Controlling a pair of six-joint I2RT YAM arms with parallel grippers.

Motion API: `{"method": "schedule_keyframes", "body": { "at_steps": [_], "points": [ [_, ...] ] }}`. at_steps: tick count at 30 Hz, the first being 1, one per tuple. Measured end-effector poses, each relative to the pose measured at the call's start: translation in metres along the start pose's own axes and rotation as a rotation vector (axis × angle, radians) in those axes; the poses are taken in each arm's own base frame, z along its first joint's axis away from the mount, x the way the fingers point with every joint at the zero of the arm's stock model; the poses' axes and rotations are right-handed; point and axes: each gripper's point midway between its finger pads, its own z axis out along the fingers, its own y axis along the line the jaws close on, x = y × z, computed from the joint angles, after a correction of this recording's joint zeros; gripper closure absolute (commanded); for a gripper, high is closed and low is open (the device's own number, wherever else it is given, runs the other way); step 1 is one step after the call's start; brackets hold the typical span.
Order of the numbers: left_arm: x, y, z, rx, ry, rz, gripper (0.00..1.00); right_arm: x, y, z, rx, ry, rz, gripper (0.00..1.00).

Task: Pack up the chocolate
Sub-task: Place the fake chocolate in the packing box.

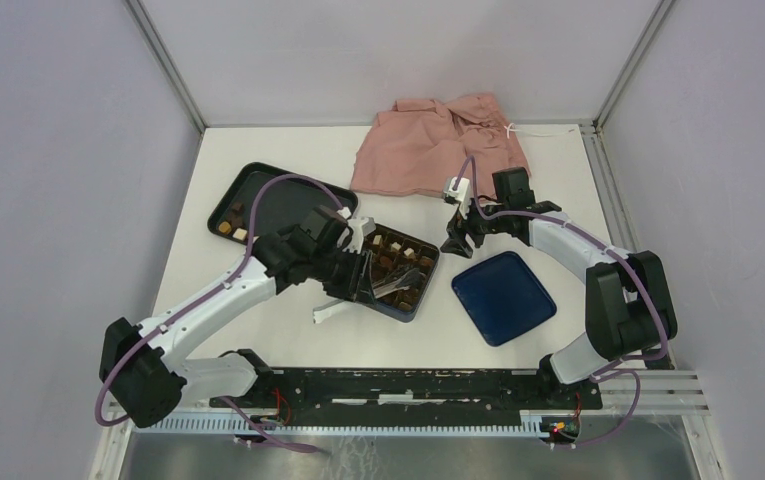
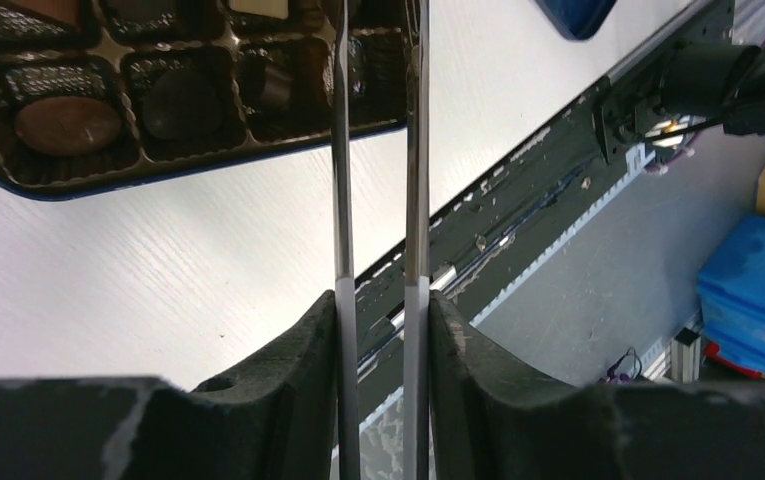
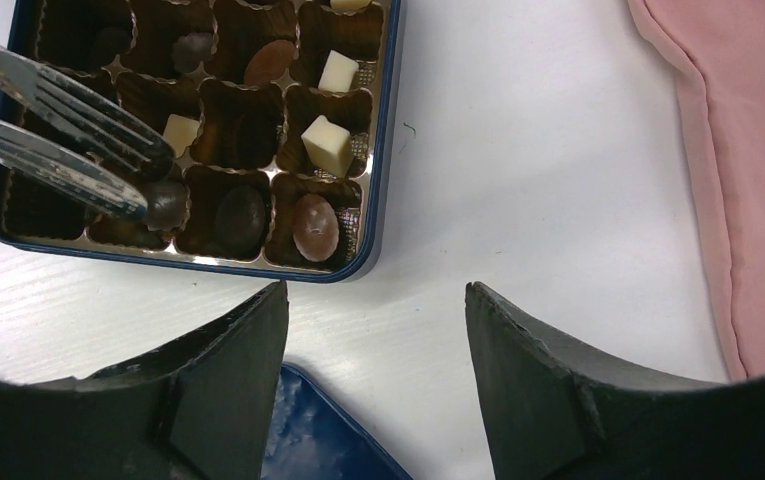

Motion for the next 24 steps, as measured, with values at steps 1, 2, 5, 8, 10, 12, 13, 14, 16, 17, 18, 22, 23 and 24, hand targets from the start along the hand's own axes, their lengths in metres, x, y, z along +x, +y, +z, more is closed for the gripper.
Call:
{"method": "schedule_keyframes", "body": {
  "at_steps": [1, 2, 5, 8, 10, 12, 13, 14, 16, 17, 18, 22, 23, 24],
  "points": [
    [-0.002, 0.0, -0.001, -0.004, -0.006, 0.001, 0.63, 0.0, 0.0, 0.0, 0.0, 0.0, 0.0, 0.29],
    [-0.004, 0.0, -0.002, -0.011, -0.016, 0.004, 0.64, 0.0, 0.0, 0.0, -0.001, 0.0, 0.0, 0.29],
    [-0.014, -0.001, -0.008, -0.025, -0.058, 0.015, 0.64, 0.0, 0.0, 0.0, -0.001, 0.001, 0.001, 0.29],
    [-0.025, -0.005, -0.019, -0.037, -0.113, 0.03, 0.64, 0.0, 0.001, 0.0, -0.004, 0.001, 0.003, 0.29],
    [-0.033, -0.004, -0.027, -0.065, -0.152, 0.036, 0.64, 0.0, 0.002, 0.0, -0.007, 0.0, 0.004, 0.29],
    [-0.039, 0.002, -0.033, -0.113, -0.177, 0.032, 0.64, 0.0, 0.002, 0.0, -0.008, -0.001, 0.004, 0.29],
    [-0.04, 0.006, -0.035, -0.139, -0.182, 0.026, 0.64, 0.0, 0.002, 0.0, -0.009, -0.001, 0.004, 0.29],
    [-0.041, 0.012, -0.038, -0.171, -0.186, 0.017, 0.64, 0.0, 0.002, 0.0, -0.009, -0.002, 0.004, 0.29],
    [-0.041, 0.026, -0.045, -0.248, -0.186, -0.008, 0.64, 0.0, 0.003, 0.0, -0.012, -0.004, 0.004, 0.29],
    [-0.041, 0.034, -0.049, -0.286, -0.184, -0.023, 0.64, -0.001, 0.003, 0.0, -0.014, -0.005, 0.004, 0.29],
    [-0.041, 0.044, -0.054, -0.336, -0.184, -0.041, 0.64, 0.0, 0.003, 0.0, -0.014, -0.005, 0.004, 0.29],
    [-0.038, 0.071, -0.07, -0.461, -0.182, -0.096, 0.64, 0.0, 0.003, 0.0, -0.015, -0.005, 0.005, 0.29],
    [-0.037, 0.076, -0.073, -0.488, -0.18, -0.105, 0.64, 0.0, 0.003, 0.0, -0.015, -0.004, 0.005, 0.29],
    [-0.036, 0.079, -0.076, -0.507, -0.178, -0.112, 0.64, 0.0, 0.003, 0.0, -0.016, -0.004, 0.006, 0.29]
  ]
}}
